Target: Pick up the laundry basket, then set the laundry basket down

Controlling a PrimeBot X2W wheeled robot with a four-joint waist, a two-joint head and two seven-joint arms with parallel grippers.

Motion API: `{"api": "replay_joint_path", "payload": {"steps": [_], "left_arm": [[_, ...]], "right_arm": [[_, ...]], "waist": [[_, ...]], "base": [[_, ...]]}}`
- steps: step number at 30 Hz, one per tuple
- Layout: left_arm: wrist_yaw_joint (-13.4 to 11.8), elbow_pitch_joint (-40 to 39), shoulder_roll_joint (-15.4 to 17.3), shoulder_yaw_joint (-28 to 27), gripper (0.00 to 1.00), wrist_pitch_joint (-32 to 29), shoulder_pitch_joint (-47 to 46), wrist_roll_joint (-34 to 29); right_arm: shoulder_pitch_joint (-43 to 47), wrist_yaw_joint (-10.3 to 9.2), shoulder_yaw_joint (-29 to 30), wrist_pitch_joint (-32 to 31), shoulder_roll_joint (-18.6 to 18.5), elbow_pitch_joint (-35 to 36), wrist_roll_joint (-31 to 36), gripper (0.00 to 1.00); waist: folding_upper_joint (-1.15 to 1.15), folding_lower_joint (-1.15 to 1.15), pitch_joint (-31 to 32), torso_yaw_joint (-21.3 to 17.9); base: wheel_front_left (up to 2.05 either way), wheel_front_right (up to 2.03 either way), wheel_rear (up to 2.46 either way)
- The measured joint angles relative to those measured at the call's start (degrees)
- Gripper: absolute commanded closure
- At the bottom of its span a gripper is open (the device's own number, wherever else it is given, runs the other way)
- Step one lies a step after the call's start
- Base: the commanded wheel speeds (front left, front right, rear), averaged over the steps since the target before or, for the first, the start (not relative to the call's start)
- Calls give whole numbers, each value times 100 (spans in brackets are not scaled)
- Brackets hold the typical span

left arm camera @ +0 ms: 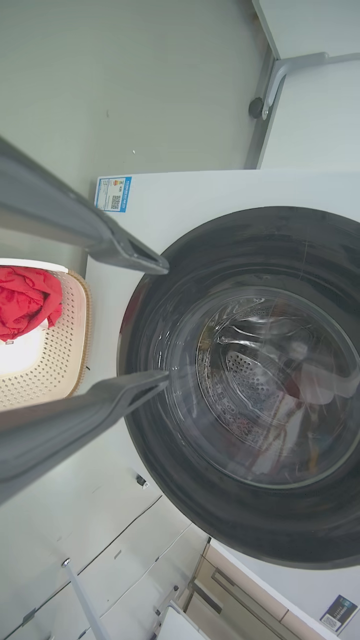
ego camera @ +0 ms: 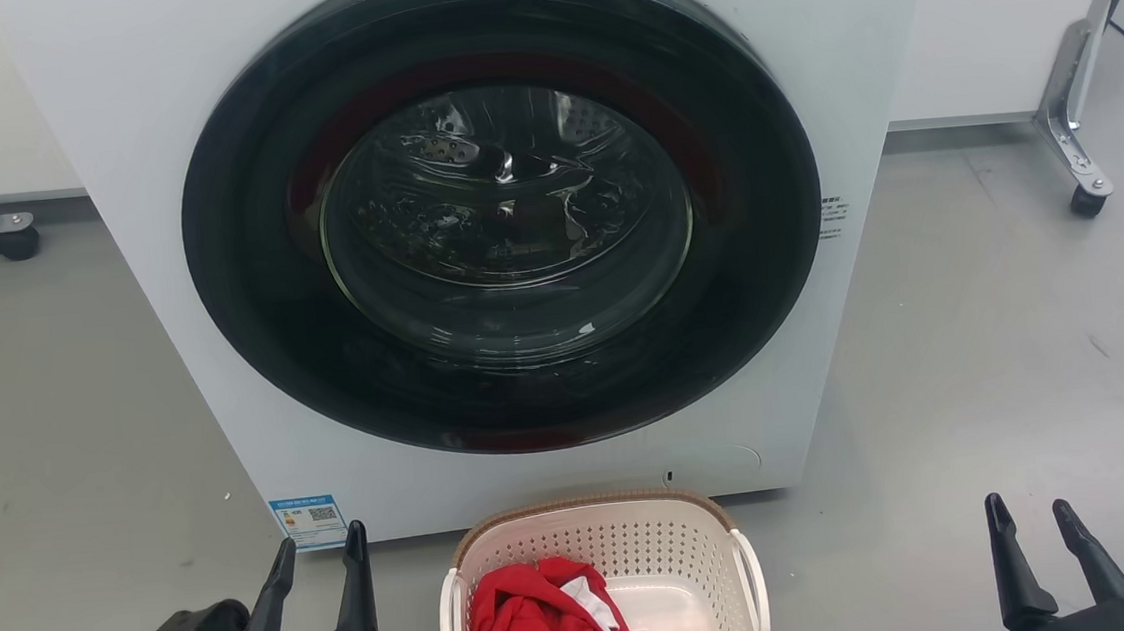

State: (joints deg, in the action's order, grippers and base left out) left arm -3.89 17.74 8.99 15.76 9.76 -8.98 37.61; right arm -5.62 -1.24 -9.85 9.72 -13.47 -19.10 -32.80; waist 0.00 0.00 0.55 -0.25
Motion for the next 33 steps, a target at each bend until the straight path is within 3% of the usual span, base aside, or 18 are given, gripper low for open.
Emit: {"api": "replay_joint_path", "payload": {"steps": [21, 33], "left_arm": [[-325, 276, -11, 238, 0, 454, 44, -1634], [-324, 438, -112, 160, 0, 455, 121, -1685]], "right_arm": [[-94, -186, -360, 458, -216, -288, 1551, 0], [-94, -183, -327, 457, -218, -396, 1556, 0]], "waist": [[0, 0, 40, 3], [0, 0, 55, 5]], "base": [[0, 0, 0], [0, 0, 0]]}}
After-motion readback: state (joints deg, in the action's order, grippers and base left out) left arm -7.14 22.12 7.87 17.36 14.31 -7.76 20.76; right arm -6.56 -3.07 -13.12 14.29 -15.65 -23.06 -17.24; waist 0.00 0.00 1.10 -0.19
